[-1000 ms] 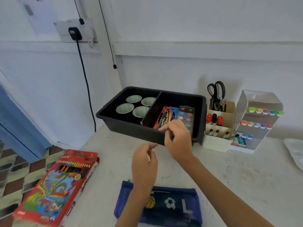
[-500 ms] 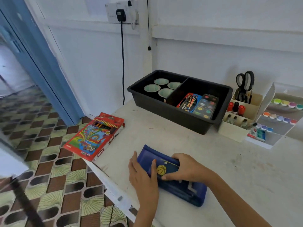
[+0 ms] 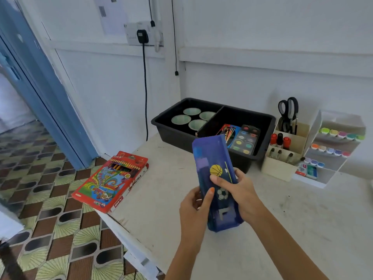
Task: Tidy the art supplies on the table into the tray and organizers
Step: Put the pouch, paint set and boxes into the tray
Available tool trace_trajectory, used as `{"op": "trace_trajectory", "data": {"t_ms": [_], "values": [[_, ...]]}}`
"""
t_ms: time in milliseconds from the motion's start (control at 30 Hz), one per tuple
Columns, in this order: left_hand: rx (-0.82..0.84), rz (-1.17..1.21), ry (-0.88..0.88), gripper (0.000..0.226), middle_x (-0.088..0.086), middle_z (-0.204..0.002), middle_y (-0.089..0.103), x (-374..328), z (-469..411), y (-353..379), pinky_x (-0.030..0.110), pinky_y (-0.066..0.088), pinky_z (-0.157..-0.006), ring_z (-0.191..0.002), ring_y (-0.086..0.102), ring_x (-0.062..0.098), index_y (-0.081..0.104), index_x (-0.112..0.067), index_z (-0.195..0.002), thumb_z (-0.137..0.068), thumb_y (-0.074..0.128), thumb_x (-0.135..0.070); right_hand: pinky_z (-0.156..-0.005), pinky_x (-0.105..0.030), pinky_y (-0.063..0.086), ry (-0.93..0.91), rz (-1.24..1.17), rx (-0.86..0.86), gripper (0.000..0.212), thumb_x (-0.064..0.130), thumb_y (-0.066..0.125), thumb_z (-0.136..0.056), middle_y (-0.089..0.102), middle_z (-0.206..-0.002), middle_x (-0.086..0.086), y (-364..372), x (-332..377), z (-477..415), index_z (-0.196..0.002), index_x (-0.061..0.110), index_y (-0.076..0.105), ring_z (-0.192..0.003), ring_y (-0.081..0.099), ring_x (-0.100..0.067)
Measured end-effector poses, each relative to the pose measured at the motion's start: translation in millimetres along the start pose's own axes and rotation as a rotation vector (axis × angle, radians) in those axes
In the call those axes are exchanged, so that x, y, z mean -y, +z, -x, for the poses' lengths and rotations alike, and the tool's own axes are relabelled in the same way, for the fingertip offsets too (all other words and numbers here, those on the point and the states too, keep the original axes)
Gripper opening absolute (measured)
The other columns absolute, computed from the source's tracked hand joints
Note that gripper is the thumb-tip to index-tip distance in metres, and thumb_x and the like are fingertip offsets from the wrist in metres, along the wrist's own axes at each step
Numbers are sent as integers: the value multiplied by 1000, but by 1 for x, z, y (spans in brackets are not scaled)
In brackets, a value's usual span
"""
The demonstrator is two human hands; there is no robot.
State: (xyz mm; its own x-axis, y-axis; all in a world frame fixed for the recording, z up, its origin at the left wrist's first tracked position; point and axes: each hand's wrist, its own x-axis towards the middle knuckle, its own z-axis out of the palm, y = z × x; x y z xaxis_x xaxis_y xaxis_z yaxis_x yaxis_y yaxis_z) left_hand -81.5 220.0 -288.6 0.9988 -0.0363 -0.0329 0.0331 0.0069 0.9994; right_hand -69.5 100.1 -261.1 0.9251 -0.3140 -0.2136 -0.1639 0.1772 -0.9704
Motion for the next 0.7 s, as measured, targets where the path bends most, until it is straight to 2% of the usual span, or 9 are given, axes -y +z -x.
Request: {"op": "trace_trajectory", "data": {"t_ms": [133,233,333,467,533,600,700], "values": [[59,21,129,7,-3,-84,72,-30,-25,-3,26,57,-68,-81,69,13,66,-21,-92,-89,61,-24,-77,-42,57,-96,-164,82,49,21,75,-71,71,-105,-4,1,18,-7,-116,14,59,-93,69,-25],[80,32,188,13,-4,-75,70,-48,-51,-1,21,53,-60,-70,66,8,65,-11,-88,-91,58,-22,-79,-40,57,-147,-67,159,54,23,77,-67,70,-107,0,0,34,-11,-117,20,57,-95,68,-20],[140,-28,231,15,-7,-71,70,-60,-78,8,18,50,-57,-67,65,5,65,-14,-83,-93,57,-23,-75,-33,58,-153,-6,152,54,24,79,-62,72,-101,3,-1,48,-24,-112,21,59,-92,69,-17],[148,-145,287,26,-2,-76,69,-69,-119,29,18,48,-59,-67,62,4,68,-12,-85,-93,55,-33,-73,-35,58,-150,-56,13,59,23,83,-58,72,-100,-2,-2,63,-57,-111,15,60,-88,70,-19],[170,-174,309,25,0,-78,68,-78,-141,43,17,47,-60,-68,61,7,67,-13,-89,-93,54,-34,-65,-32,58,-149,-195,-67,49,10,81,-65,72,-96,-4,1,69,-76,-110,11,60,-79,70,-18],[205,-181,287,22,3,-87,67,-85,-160,58,18,48,-64,-77,62,12,64,-13,-100,-94,54,-32,-58,-28,56,-164,-292,-145,45,0,78,-68,72,-94,-5,4,75,-97,-109,9,60,-75,70,-17],[208,-154,203,25,4,-105,63,-85,-188,76,18,47,-73,-94,61,16,56,-12,-118,-96,51,-23,-63,-33,57,-144,-304,-251,51,6,81,-66,70,-99,-6,2,79,-131,-111,12,58,-82,68,-21]]}}
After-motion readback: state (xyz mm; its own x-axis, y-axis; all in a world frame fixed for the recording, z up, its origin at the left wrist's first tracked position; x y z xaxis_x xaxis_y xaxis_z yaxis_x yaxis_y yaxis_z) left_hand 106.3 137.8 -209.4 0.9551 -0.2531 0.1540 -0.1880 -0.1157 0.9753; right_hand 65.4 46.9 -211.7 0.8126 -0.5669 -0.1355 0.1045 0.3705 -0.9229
